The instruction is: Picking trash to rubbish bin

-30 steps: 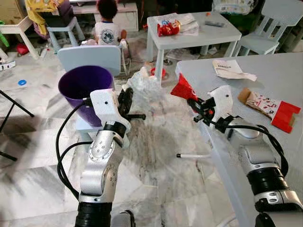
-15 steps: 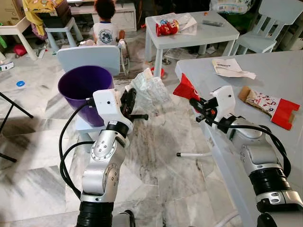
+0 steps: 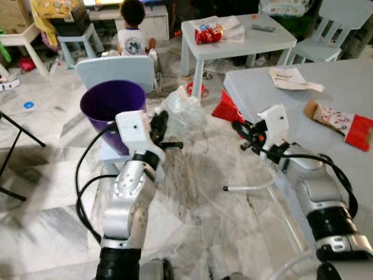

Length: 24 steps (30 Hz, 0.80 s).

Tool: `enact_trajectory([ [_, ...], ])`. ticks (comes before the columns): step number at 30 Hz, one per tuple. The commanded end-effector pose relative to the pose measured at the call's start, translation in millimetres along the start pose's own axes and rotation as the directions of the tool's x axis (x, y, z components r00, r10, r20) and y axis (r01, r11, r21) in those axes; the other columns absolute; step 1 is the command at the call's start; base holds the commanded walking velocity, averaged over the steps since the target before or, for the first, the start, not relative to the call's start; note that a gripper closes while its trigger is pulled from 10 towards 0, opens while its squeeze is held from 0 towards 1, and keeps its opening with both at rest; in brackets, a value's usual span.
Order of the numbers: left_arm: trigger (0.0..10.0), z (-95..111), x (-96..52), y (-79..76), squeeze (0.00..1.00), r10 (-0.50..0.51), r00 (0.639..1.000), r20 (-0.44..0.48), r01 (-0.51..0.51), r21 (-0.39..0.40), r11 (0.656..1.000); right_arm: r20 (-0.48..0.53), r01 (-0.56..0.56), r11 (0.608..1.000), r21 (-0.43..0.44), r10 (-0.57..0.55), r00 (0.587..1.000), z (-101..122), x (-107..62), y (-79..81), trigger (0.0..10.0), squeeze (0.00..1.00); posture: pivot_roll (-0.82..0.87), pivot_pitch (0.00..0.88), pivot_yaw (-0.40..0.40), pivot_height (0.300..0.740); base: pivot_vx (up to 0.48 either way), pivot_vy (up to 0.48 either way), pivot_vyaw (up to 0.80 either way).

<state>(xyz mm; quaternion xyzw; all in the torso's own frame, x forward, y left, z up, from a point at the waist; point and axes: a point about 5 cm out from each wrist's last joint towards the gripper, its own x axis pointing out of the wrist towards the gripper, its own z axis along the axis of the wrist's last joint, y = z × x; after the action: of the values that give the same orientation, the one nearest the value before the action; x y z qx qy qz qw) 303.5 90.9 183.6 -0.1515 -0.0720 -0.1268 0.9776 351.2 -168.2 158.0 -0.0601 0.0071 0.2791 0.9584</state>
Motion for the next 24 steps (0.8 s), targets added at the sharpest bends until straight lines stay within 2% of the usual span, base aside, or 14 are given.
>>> enact_trajectory([
  [1, 0.0, -1.4, -0.6, 1.0, 0.0, 0.008, 1.0, -0.009, -0.008, -0.009, 1.0, 0.025, -0.01, 1.0, 0.003, 0.01, 1.0, 5.4, 3.2, 2.4, 0.0, 0.0, 0.04, 0.115, -0.057, 0.74, 0.0, 0.48, 0.0],
  [15, 0.0, -1.8, -0.7, 1.1, 0.0, 0.012, 1.0, -0.013, -0.012, -0.009, 1.0, 0.023, -0.009, 1.0, -0.001, 0.009, 1.0, 4.7, 2.0, 1.4, 0.0, 0.0, 0.04, 0.117, -0.058, 0.74, 0.0, 0.48, 0.0],
  [24, 0.0, 1.3, 0.0, 2.6, 0.0, 0.024, 1.0, 0.014, -0.024, -0.011, 1.0, 0.027, -0.015, 1.0, -0.009, 0.016, 1.0, 4.7, 2.0, 3.4, 0.0, 0.0, 0.04, 0.119, -0.059, 0.74, 0.0, 0.0, 0.0],
])
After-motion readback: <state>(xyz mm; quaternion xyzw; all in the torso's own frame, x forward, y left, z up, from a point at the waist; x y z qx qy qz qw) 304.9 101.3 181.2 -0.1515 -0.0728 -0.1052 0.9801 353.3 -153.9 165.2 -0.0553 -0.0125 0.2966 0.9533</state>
